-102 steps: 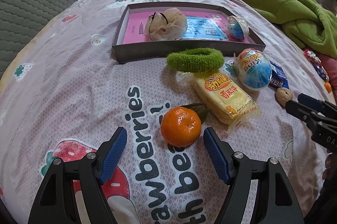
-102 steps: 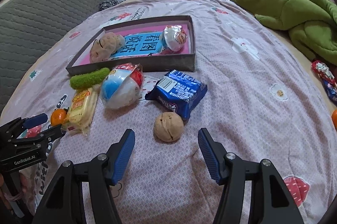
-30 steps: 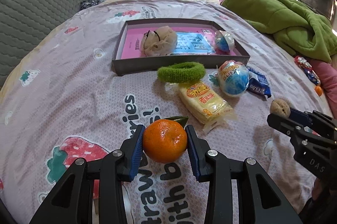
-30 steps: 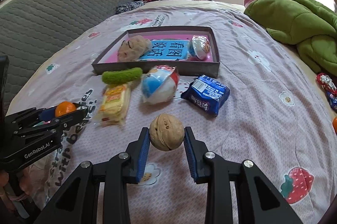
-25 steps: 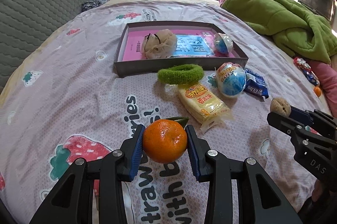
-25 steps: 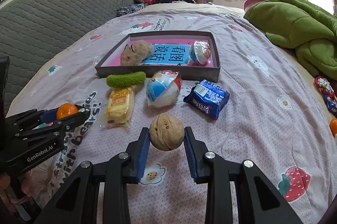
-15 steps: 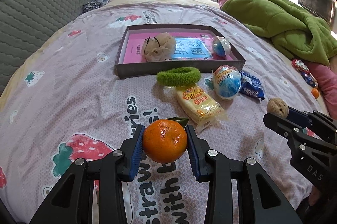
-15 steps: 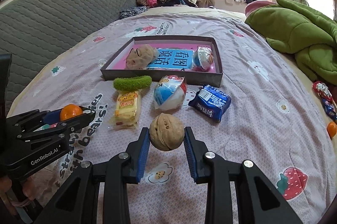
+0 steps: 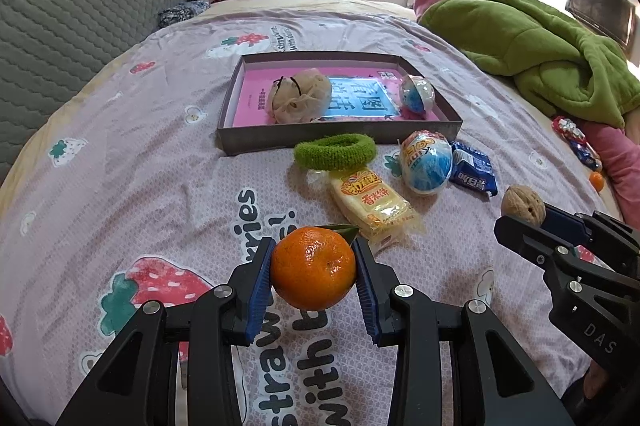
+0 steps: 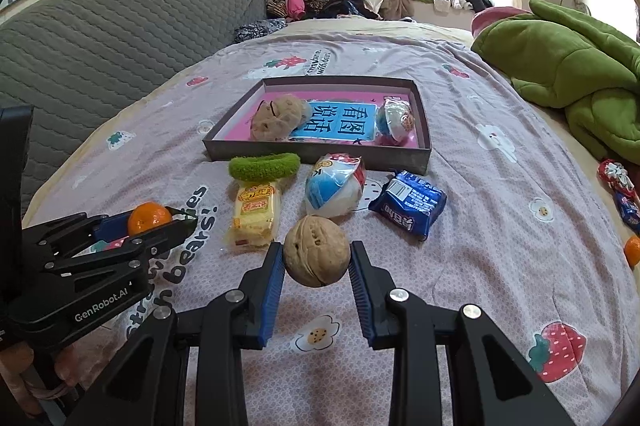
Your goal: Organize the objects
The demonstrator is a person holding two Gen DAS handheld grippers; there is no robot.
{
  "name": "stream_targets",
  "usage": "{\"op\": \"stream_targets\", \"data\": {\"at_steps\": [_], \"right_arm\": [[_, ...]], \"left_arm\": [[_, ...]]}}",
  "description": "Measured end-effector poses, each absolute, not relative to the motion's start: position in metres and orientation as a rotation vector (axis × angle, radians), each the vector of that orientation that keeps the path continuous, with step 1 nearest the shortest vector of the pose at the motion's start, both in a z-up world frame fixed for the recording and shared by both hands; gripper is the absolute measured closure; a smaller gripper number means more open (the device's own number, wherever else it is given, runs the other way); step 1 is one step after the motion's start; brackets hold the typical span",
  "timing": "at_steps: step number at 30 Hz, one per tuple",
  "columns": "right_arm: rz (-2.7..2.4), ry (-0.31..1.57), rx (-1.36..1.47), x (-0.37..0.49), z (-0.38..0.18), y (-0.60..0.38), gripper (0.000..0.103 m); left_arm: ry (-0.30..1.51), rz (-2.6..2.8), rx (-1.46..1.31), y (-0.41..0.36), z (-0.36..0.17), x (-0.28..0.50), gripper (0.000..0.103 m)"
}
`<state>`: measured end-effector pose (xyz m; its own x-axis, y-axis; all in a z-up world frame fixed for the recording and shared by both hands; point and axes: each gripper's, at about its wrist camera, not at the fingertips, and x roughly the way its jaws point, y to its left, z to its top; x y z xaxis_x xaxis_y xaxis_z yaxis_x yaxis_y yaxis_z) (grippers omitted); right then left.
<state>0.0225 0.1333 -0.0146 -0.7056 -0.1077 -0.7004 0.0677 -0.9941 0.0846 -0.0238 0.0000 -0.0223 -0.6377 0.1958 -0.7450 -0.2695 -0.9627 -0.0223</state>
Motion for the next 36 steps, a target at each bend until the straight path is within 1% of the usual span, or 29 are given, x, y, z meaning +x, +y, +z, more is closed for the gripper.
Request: {"op": "stream_targets", "data": {"at_steps": [13, 23, 36], "right_arm": [[-2.797, -0.072, 1.079, 0.016, 0.004, 0.123, 0.070], [-2.804, -0.004, 0.974, -0.002, 0.033, 0.114, 0.070], [-2.805, 0.031, 0.857, -0.036, 0.072, 0.121, 0.070]], "left_arm": [[0.118, 2.658, -1.144, -0.003, -0.009, -0.032, 0.063], [0.095, 2.703, -1.067, -0.008, 0.021, -0.047, 0.063], [0.127, 2.749, -0.984, -0.001, 0.055, -0.077, 0.063]]}}
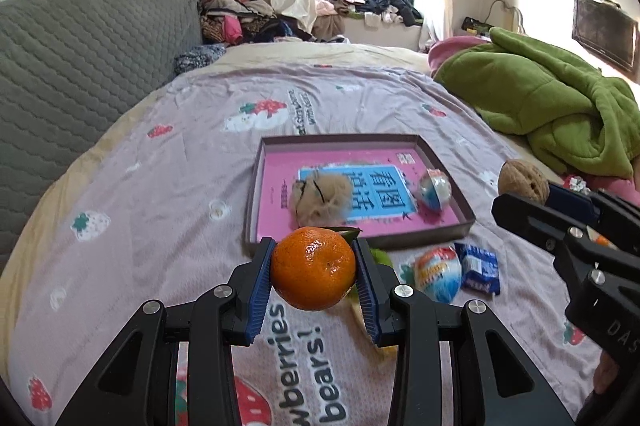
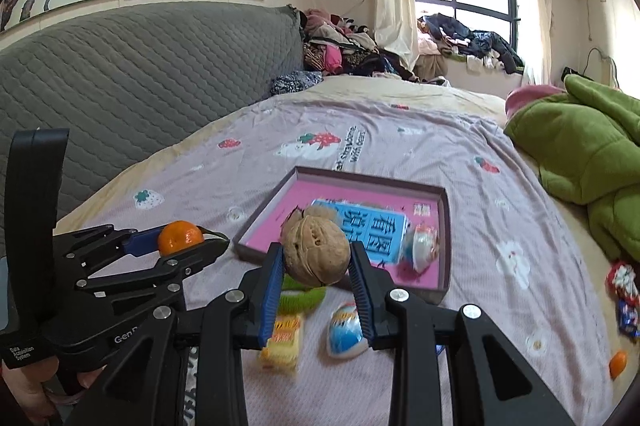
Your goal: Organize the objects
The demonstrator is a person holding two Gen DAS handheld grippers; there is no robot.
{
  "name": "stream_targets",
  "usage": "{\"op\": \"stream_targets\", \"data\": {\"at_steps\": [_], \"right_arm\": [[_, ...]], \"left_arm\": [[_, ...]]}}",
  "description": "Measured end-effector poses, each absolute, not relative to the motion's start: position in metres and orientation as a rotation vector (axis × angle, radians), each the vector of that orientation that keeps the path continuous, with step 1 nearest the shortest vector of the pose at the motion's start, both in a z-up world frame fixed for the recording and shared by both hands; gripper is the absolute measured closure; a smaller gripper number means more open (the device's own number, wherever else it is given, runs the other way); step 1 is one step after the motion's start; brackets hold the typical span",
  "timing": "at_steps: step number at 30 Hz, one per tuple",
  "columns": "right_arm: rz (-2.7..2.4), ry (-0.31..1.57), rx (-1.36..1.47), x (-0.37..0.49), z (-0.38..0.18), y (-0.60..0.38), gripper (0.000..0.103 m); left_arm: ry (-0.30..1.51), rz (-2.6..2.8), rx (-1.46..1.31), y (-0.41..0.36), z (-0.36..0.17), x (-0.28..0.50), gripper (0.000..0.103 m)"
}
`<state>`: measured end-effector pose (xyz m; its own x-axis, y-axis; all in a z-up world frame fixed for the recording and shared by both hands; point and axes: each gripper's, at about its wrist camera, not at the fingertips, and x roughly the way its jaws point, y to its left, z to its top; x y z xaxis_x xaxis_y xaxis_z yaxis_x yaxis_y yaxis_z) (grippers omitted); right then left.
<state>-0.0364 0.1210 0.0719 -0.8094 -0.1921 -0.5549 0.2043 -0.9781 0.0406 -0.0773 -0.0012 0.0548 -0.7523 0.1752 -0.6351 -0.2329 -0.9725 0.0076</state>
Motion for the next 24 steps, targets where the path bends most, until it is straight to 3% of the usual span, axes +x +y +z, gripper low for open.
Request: {"op": "stream_targets", "data": {"at_steps": [24], "right_arm": [[-2.787, 0.027, 0.805, -0.105, 0.088, 0.136, 0.070]], "left_arm": [[0.137, 2.792, -0.981, -0.003, 0.062, -0.158, 0.063]]}}
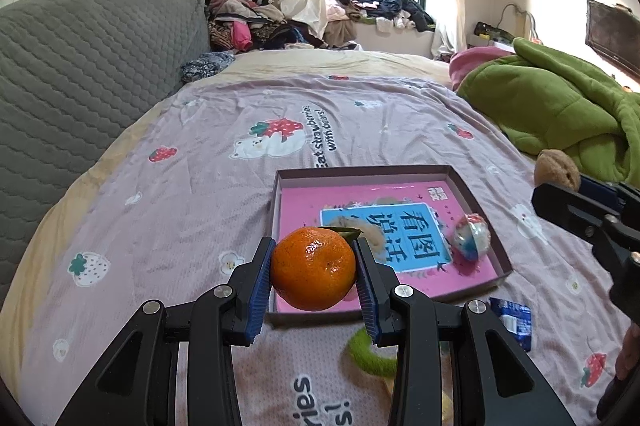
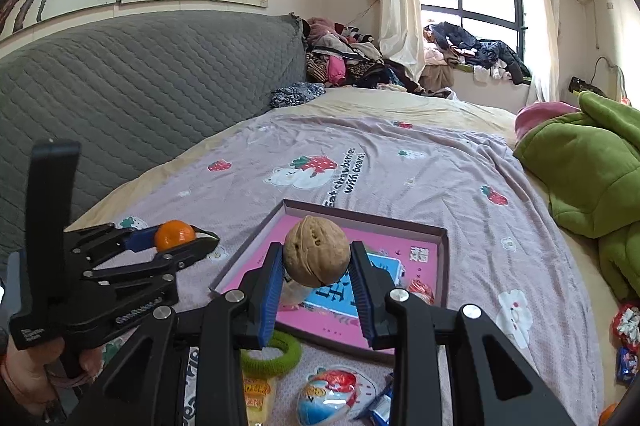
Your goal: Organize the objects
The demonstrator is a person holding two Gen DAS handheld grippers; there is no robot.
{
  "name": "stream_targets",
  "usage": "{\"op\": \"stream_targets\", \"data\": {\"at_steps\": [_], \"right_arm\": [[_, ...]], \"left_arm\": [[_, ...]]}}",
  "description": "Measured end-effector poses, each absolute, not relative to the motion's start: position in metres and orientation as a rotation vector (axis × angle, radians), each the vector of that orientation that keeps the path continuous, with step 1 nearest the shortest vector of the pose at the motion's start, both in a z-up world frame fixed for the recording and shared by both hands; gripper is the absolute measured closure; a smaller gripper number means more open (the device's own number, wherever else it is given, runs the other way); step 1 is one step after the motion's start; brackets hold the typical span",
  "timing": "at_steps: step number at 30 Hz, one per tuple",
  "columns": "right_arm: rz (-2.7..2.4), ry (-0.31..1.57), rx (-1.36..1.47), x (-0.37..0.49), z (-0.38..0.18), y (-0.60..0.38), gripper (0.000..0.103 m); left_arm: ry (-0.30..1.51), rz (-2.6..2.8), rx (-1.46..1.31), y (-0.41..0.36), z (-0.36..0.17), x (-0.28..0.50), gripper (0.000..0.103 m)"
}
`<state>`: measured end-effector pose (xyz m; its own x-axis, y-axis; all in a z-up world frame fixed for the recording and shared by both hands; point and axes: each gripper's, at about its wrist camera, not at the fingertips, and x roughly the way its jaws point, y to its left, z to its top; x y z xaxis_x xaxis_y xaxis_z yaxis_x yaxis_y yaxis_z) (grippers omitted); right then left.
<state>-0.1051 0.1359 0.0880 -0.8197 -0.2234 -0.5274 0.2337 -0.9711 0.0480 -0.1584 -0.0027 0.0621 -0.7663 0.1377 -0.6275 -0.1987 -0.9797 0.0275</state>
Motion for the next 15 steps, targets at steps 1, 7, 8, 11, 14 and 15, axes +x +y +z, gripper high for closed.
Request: {"op": "stream_targets", "data": {"at_steps": [1, 7, 8, 11, 14, 15], "right_arm": [[-2.785, 0.029, 0.799, -0.106, 0.087, 0.135, 0.070], [-2.779, 0.021, 0.820, -0.124, 0.074, 0.135, 0.070], [-2.780, 0.017, 0.826, -0.127, 0.071, 0.136, 0.070], [-2.780, 0.001, 0.844, -0.136, 0.063, 0.140, 0.070], [-2.781, 0.003, 0.857, -0.143, 0.056, 0.143, 0.070], [-2.782, 0.004, 0.861, -0.144, 0.055, 0.143, 0.070]], "left_arm": [[0.139, 2.792, -0.986, -0.002, 0.060, -0.162, 0.063], [0.156, 2.790, -1.013, 0.000, 0.047, -0.180, 0.063], [0.157, 2.788, -1.020, 0.001, 0.044, -0.183, 0.063], [0.150, 2.787, -1.034, 0.001, 0.037, -0.190, 0.063], [0.152, 2.787, -1.045, 0.002, 0.031, -0.196, 0.063], [0.154, 2.788, -1.046, 0.001, 0.030, -0.198, 0.063]]}}
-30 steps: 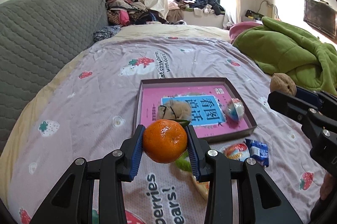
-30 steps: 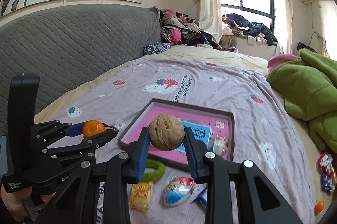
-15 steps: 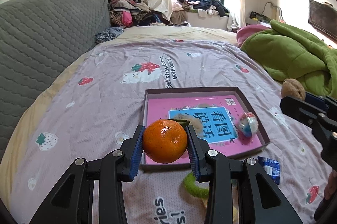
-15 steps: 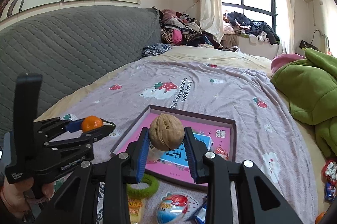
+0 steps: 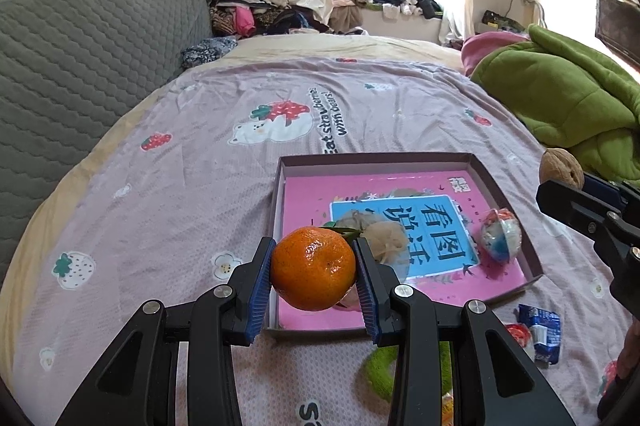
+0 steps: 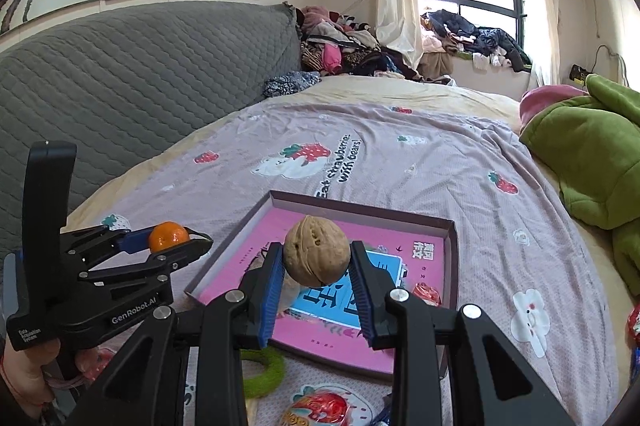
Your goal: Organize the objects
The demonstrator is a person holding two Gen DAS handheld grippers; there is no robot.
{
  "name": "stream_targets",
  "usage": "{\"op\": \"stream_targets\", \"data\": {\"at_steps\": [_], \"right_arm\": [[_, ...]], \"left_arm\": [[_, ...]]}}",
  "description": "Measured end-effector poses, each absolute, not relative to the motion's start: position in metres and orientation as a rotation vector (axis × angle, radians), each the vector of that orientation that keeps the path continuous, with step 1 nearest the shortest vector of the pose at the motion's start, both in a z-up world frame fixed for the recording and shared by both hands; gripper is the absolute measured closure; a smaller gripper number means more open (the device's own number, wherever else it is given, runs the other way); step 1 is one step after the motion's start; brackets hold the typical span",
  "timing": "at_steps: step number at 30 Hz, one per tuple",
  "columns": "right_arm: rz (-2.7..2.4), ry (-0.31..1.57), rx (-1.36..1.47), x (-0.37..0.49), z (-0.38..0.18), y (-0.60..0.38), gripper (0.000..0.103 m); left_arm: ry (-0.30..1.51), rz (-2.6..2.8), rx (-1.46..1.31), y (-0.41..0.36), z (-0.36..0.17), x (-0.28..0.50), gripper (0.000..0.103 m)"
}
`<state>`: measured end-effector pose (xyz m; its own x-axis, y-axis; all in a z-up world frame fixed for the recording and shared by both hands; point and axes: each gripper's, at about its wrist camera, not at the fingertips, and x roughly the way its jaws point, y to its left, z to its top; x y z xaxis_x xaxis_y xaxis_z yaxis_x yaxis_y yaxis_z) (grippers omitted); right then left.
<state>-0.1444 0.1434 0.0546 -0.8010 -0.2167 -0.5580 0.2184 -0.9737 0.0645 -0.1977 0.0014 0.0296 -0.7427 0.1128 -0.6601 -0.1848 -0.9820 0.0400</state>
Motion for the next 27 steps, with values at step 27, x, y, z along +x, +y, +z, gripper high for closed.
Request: {"op": "stream_targets", "data": {"at_steps": [27], "right_arm": [[-2.733, 0.040, 1.009, -0.185, -0.001, 0.145, 0.070]], "left_arm": [[0.205, 2.767, -1.165, 0.001, -0.021, -0.238, 0.063]]}}
